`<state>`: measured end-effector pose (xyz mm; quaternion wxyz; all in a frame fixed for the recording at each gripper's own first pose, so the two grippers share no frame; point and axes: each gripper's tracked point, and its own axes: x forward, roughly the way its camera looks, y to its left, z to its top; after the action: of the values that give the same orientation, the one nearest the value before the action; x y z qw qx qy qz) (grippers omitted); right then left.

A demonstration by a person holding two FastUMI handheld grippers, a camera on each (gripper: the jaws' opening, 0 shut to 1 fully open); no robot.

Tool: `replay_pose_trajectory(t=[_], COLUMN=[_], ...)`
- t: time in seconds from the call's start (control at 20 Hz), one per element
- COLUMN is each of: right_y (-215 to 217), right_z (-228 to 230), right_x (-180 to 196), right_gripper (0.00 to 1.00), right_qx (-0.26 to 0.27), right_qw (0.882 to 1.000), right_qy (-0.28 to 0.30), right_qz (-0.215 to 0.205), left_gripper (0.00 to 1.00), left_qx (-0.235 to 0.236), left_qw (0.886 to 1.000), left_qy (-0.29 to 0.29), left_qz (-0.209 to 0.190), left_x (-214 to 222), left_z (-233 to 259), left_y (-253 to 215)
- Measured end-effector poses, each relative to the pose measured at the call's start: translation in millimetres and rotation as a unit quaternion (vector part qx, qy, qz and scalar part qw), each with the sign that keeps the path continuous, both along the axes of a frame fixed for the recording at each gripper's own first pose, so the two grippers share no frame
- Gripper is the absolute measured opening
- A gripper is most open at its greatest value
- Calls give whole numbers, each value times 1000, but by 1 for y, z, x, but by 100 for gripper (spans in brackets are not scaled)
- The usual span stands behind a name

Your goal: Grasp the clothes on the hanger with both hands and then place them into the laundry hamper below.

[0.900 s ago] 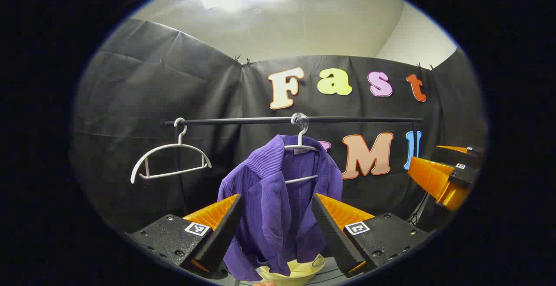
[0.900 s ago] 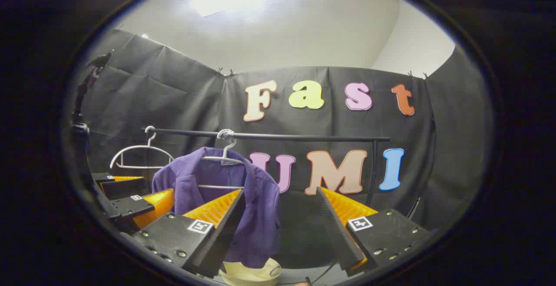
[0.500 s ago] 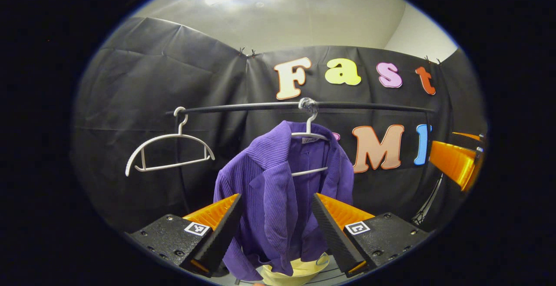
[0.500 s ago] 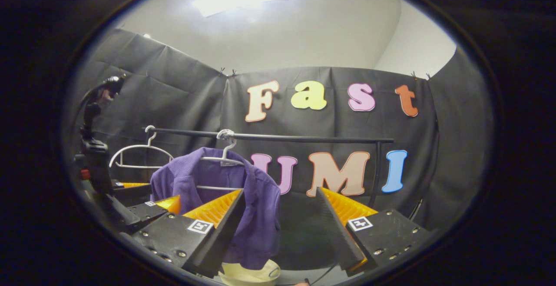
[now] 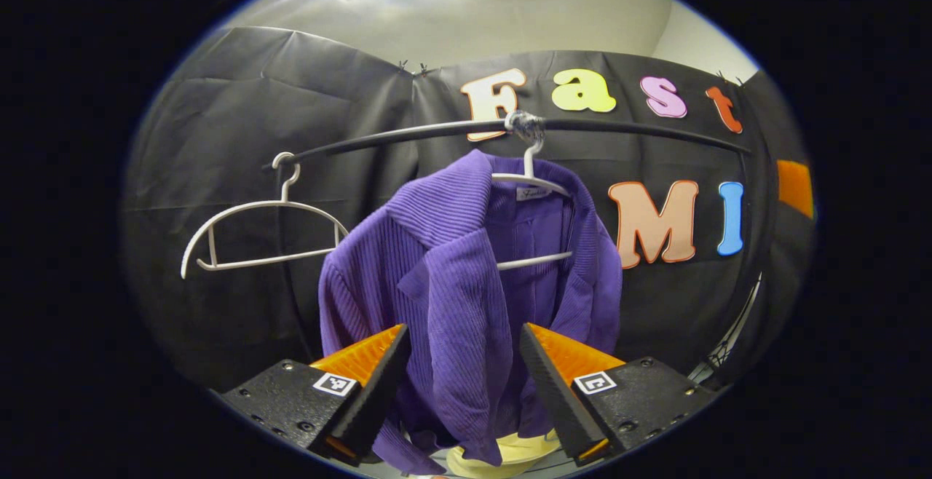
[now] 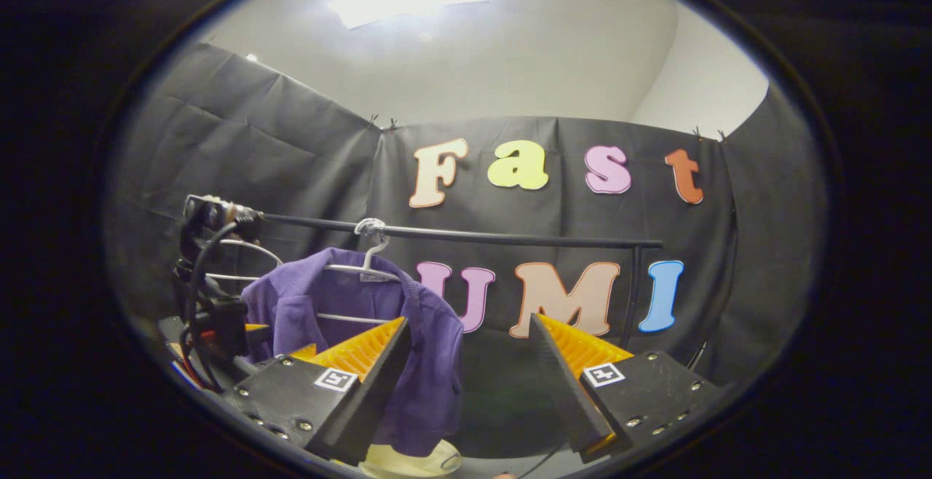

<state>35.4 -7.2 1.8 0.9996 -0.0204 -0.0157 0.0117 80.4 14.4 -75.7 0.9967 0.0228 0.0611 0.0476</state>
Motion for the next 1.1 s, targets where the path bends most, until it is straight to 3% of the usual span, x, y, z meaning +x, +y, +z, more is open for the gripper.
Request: replay_pose_trajectory(t=[0.2,0.25,0.3,0.55,0.65,0.7,0.85,0.9,1.1], right_y=[5,5,4,1,1,2,6,9,25], right_z=[5,5,6,-3,-8,-10,-18,-21,-38], right_x=[10,12,13,17,21,23,29,33,47], right_gripper=[93,93,93,97,93,96,93,97,93], right_qx=[5,7,9,12,13,14,14,16,17], right_qw=[1000,1000,1000,1000,1000,1000,1000,1000,998], right_qy=[-7,-7,-8,0,3,6,14,16,32], right_qz=[9,10,10,8,9,11,18,22,43], left_gripper=[73,74,60,19,3,2,0,0,0], left_qx=[-14,-15,-13,-3,0,1,-12,-15,-19], left_qw=[1000,1000,1000,1000,1000,1000,1000,1000,999], left_qy=[12,12,11,7,8,8,8,6,2], left_qz=[-2,-4,-9,-4,-8,-9,-16,-18,-26], left_x=[14,17,19,21,20,18,10,8,-4], left_z=[-12,-12,-13,-12,-12,-9,-4,-1,14], left_y=[0,0,-2,8,8,10,8,8,13])
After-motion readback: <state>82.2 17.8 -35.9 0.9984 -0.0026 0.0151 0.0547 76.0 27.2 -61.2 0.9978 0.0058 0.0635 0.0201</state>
